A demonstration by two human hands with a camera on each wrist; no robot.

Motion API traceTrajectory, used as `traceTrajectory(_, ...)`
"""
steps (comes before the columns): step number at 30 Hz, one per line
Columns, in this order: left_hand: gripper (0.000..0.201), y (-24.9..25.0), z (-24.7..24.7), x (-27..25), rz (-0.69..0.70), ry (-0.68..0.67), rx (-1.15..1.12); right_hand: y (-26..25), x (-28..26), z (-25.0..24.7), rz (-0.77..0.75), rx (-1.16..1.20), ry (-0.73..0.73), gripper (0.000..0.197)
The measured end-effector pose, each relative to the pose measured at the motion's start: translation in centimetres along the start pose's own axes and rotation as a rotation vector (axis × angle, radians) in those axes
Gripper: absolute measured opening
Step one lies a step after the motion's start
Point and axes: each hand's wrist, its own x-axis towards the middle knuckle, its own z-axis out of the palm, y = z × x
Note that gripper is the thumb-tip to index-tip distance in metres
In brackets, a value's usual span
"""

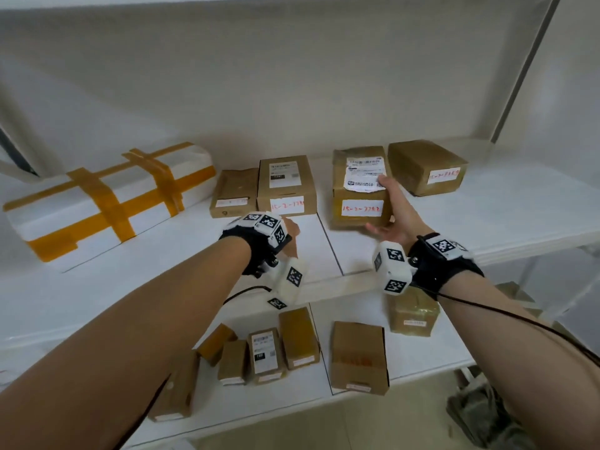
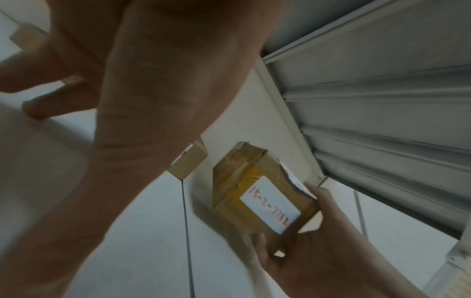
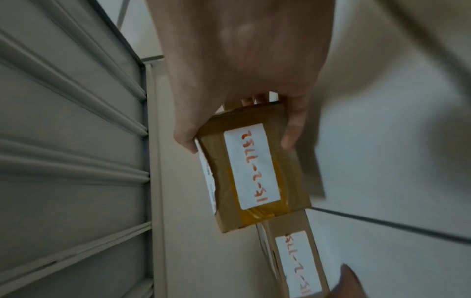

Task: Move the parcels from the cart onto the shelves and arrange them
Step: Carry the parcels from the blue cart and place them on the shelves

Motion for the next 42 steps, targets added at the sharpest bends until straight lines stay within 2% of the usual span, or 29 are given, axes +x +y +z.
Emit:
traceTrajectory(2, 0.091, -1.9, 1.2, 5.9, 0.086, 0.125, 0.072, -0.4, 2.1, 0.1, -0.006, -0.032, 0.017, 0.037)
traceTrajectory(3, 0.091, -1.0, 0.1, 4.0, 0.067, 0.108, 0.068, -0.6, 3.1, 0.2, -0.010, -0.054, 0.021, 0.042)
traceTrajectory(4, 0.085, 0.1, -1.0, -0.4, 0.047, 0.131, 0.100, -0.8, 3.9, 0.3, -0.012, -0.071, 0.021, 0.046)
traceTrajectory(5, 0.072, 1.1, -1.5, -4.2, 0.052, 0.141, 0.125, -0.9, 4.8, 0.5, -0.009, -0.073, 0.024, 0.048)
traceTrajectory(6, 0.060, 1.4, -1.6, -5.9, 0.038, 0.131, 0.127, -1.0, 5.6, 0.6, -0.003, -0.067, 0.029, 0.048)
traceTrajectory(7, 0.057, 1.4, -1.4, -6.1, 0.037, 0.137, 0.138, -1.0, 6.4, 0.8, 0.004, -0.062, 0.031, 0.048)
traceTrajectory(10, 0.071, 1.4, -1.3, -6.4, 0.052, 0.144, 0.184, -1.4, 7.9, 1.7, 0.024, -0.075, 0.036, 0.049)
traceTrajectory(12, 0.070, 0.9, -1.6, -5.7, 0.045, 0.085, 0.163, -1.5, 8.7, 2.3, 0.030, -0.087, 0.030, 0.053)
traceTrajectory(15, 0.073, 0.6, -2.4, -5.7, 0.061, 0.073, 0.171, -1.6, 9.5, 2.9, 0.016, -0.076, 0.050, 0.053)
traceTrajectory(20, 0.069, 0.7, -2.7, -5.6, 0.071, 0.084, 0.207, -1.2, 10.0, 3.3, -0.024, -0.084, 0.072, 0.030)
traceTrajectory(24, 0.073, 0.7, -2.7, -5.7, 0.067, 0.090, 0.177, -0.9, 10.2, 3.8, -0.081, -0.084, 0.090, 0.033)
traceTrajectory(29, 0.083, 0.6, -2.3, -5.3, 0.048, 0.061, 0.196, 0.0, 11.6, 3.8, -0.139, -0.215, 0.135, 0.037)
traceTrajectory(31, 0.081, 0.8, -2.0, -5.3, 0.052, 0.082, 0.204, 0.1, 10.9, 3.9, -0.146, -0.221, 0.152, 0.035)
traceTrajectory(34, 0.080, 1.1, -1.7, -6.2, 0.056, 0.096, 0.170, 0.4, 9.2, 4.0, -0.136, -0.180, 0.173, 0.021)
traceTrajectory(37, 0.101, 0.9, -1.1, -6.4, 0.070, 0.108, 0.094, 1.3, 7.3, 4.0, -0.089, -0.072, 0.148, 0.018)
traceTrajectory(39, 0.101, 0.7, -0.5, -6.8, 0.101, 0.111, -0.008, 2.3, 5.6, 4.3, -0.043, 0.025, 0.124, 0.016)
traceTrajectory(42, 0.119, 0.0, 0.3, -7.7, 0.110, 0.166, -0.026, 4.0, 2.5, 5.2, 0.005, 0.059, 0.076, 0.010)
